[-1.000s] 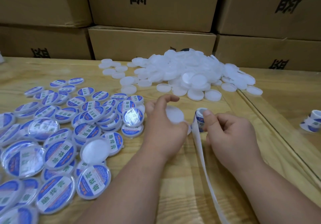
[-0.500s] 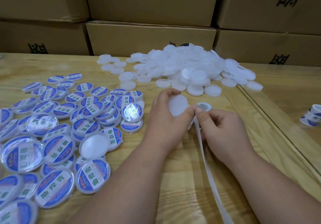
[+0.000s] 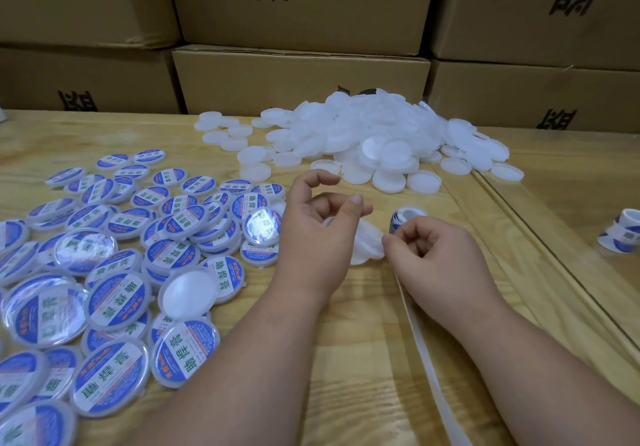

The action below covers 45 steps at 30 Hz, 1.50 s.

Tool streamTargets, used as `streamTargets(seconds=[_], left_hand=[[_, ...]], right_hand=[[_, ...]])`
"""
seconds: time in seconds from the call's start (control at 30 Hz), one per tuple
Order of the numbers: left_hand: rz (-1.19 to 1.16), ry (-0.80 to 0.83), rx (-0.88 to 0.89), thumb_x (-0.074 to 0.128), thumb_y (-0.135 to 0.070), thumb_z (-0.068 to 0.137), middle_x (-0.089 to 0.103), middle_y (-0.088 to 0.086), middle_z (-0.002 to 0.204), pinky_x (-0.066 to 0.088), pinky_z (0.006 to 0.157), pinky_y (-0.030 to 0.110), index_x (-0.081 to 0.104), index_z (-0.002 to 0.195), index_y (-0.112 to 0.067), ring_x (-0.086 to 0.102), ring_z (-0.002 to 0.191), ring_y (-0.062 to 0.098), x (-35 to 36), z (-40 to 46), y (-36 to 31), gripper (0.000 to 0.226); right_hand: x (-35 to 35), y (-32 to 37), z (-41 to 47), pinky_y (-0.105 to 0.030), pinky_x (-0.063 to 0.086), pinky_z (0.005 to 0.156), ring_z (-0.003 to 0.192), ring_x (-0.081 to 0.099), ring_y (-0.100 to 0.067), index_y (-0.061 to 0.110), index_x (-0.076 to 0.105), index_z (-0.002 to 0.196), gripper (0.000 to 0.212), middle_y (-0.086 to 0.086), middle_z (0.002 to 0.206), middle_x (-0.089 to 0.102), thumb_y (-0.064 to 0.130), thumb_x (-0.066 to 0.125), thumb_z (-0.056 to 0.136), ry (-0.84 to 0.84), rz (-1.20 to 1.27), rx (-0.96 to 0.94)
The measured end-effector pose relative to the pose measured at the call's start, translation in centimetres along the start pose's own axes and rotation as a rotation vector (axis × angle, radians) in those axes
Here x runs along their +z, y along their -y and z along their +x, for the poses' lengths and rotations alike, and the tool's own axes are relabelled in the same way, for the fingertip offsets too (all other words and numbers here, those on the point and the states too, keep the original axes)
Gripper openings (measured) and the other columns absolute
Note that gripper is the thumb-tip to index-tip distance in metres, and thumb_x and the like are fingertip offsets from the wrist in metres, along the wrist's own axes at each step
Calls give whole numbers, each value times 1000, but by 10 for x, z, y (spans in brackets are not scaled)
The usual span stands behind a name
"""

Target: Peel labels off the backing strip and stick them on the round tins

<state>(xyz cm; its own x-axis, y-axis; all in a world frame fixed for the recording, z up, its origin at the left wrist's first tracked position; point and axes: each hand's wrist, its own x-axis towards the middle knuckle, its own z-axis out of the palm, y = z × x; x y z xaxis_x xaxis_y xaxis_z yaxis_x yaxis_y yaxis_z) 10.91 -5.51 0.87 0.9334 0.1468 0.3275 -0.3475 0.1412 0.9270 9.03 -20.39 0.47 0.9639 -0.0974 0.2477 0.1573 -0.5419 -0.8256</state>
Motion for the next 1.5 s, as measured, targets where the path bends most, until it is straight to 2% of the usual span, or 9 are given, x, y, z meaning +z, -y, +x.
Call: streamTargets(seconds=[0.2, 0.37, 0.5, 0.67, 0.8, 0.93, 1.1, 1.2, 1.5], left_hand=[[208, 47, 0, 49, 5, 90, 59, -22, 94, 48, 75, 13, 51, 109, -56, 65, 88, 7, 3, -5, 0, 64], [176, 29, -46, 31, 20, 78, 60, -25, 126, 48, 95, 27, 63, 99, -57, 57, 119, -5, 2, -13, -10, 86], [-67, -45, -194, 37, 19, 72, 71, -29, 111, 53, 77, 16, 74, 89, -47, 62, 120, 3, -8, -11, -19, 78], [-336, -23, -413, 27, 27, 83, 74, -6, 121, 44, 108, 60, 70, 108, -29, 60, 125, 30, -25, -3, -22, 75], [-392, 58, -457, 25, 27, 84, 71, -5, 127, 53, 84, 72, 77, 98, -32, 61, 123, 33, -33, -3, -31, 79], [-438, 75, -401, 29, 26, 83, 76, 3, 109, 60, 72, 56, 79, 97, -27, 75, 96, 22, -39, -3, -38, 74], [398, 73, -79, 55, -17, 82, 64, -19, 91, 42, 57, 19, 64, 102, -47, 49, 59, 2, -41, -9, -39, 37], [935, 290, -125, 70, -62, 73, 51, -25, 112, 43, 72, 20, 52, 114, -58, 54, 87, -8, -34, -17, -27, 45], [910, 151, 23, 72, -41, 87, 47, -18, 129, 49, 89, 26, 55, 128, -46, 58, 107, 6, -8, -8, 1, 45]], right_hand=[[-1, -2, 1, -15, 34, 44, 40, 41, -6, 27, 62, 72, 22, 11, 42, 45, 44, 69, 83, -14, -24, -19], [-1, -1, 1, -24, 37, 49, 42, 44, -5, 24, 63, 72, 33, 8, 45, 49, 56, 69, 79, 11, -61, 4], [-1, 1, 1, -27, 41, 52, 43, 47, -4, 34, 63, 73, 21, 10, 46, 52, 53, 70, 79, 63, -119, 8], [-2, 0, 1, -30, 42, 51, 43, 45, -5, 27, 62, 74, 9, 5, 50, 56, 35, 62, 77, 68, -140, 0], [-3, 1, 0, -29, 38, 50, 44, 43, -5, 21, 59, 68, 16, 7, 48, 51, 37, 54, 68, 59, -131, -2], [-4, 2, 0, -27, 33, 47, 43, 40, -6, 21, 56, 70, 17, 11, 46, 45, 37, 51, 66, 46, -131, -14], [-5, 3, -1, -27, 29, 46, 43, 35, -8, 12, 52, 67, 25, 11, 44, 39, 36, 48, 66, 39, -119, -3], [-5, 4, -1, -28, 30, 47, 43, 35, -8, 10, 52, 64, 26, 11, 44, 39, 36, 47, 67, 23, -113, 1], [-7, 2, -1, -17, 27, 40, 42, 31, -7, 13, 48, 60, 22, 12, 42, 34, 32, 49, 71, 38, -19, -33]])
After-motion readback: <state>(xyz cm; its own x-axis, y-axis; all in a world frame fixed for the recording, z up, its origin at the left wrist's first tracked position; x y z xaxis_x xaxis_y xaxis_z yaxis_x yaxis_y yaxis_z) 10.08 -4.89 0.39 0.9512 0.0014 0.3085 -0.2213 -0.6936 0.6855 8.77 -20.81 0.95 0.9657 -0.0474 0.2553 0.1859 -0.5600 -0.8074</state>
